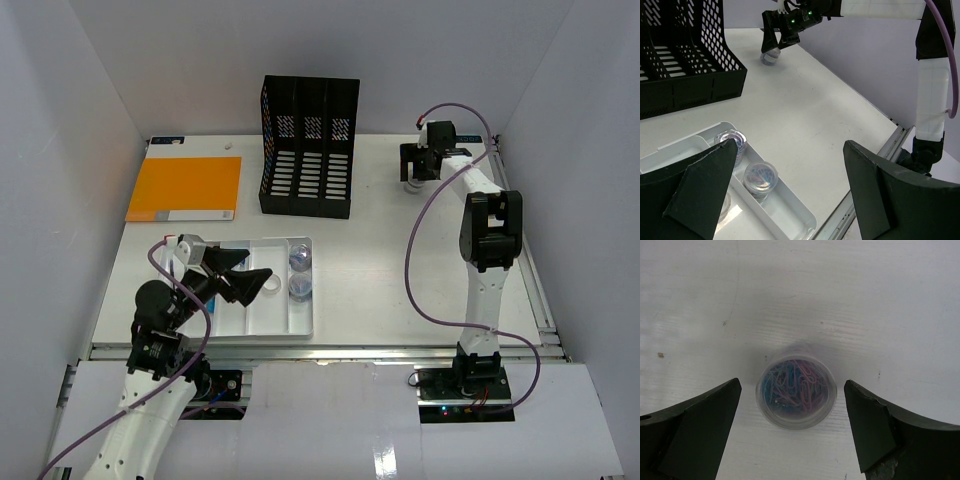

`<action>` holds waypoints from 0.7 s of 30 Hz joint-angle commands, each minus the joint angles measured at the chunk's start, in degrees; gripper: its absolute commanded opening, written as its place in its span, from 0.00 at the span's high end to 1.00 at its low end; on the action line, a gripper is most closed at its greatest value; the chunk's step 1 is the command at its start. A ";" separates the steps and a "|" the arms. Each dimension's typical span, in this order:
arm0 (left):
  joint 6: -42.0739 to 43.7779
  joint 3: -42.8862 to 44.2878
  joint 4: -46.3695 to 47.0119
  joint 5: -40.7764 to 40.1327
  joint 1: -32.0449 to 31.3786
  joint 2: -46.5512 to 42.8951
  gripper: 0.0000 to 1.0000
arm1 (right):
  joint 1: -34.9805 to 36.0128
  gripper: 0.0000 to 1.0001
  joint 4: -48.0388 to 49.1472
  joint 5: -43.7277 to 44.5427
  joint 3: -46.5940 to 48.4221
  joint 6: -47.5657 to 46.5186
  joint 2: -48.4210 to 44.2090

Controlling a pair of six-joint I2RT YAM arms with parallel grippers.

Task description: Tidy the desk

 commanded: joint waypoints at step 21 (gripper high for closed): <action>-15.98 -3.04 14.84 5.89 0.11 10.92 0.02 | 0.31 0.83 4.23 -24.88 -17.76 -4.25 -18.55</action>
